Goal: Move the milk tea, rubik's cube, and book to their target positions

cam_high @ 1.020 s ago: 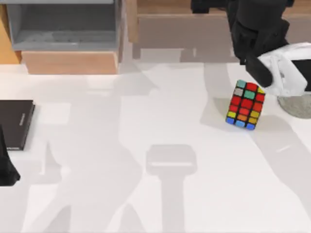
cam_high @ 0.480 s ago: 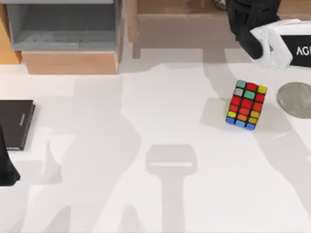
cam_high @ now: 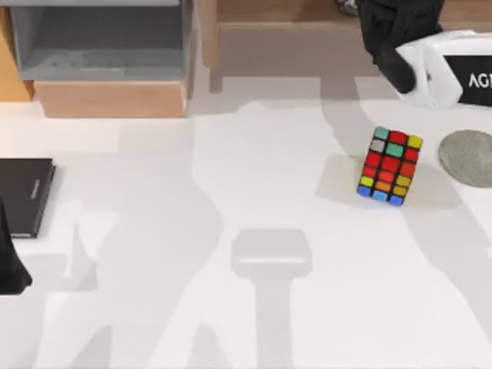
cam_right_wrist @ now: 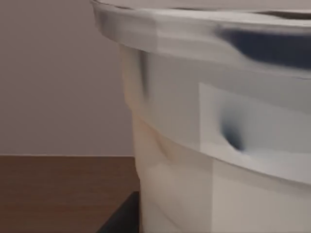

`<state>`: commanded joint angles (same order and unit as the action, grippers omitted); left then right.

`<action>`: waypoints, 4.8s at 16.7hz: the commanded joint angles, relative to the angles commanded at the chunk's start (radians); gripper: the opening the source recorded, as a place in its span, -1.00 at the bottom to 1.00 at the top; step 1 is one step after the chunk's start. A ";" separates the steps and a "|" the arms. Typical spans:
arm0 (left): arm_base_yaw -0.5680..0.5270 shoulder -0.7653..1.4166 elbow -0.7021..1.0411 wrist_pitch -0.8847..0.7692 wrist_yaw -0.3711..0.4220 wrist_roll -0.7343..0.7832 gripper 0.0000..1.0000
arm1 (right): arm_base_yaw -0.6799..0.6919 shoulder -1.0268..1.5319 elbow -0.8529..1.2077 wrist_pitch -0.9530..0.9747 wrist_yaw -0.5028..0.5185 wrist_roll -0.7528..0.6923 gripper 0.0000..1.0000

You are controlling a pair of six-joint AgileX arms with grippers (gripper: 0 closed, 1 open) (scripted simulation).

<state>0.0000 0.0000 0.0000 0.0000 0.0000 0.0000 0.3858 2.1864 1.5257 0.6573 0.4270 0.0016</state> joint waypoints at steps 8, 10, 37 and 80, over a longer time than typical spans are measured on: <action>0.000 0.000 0.000 0.000 0.000 0.000 1.00 | 0.000 0.000 0.000 0.000 0.000 0.000 -0.96; 0.000 0.000 0.000 0.000 0.000 0.000 1.00 | 0.000 0.000 0.000 0.000 0.000 0.000 -1.00; 0.000 0.000 0.000 0.000 0.000 0.000 1.00 | 0.077 -0.299 -0.431 0.204 -0.008 0.017 -1.00; 0.000 0.000 0.000 0.000 0.000 0.000 1.00 | -0.365 -0.139 -0.945 0.742 -0.360 0.006 0.66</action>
<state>0.0000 0.0000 0.0000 0.0000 0.0000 0.0000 0.0206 2.0474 0.5805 1.3998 0.0668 0.0077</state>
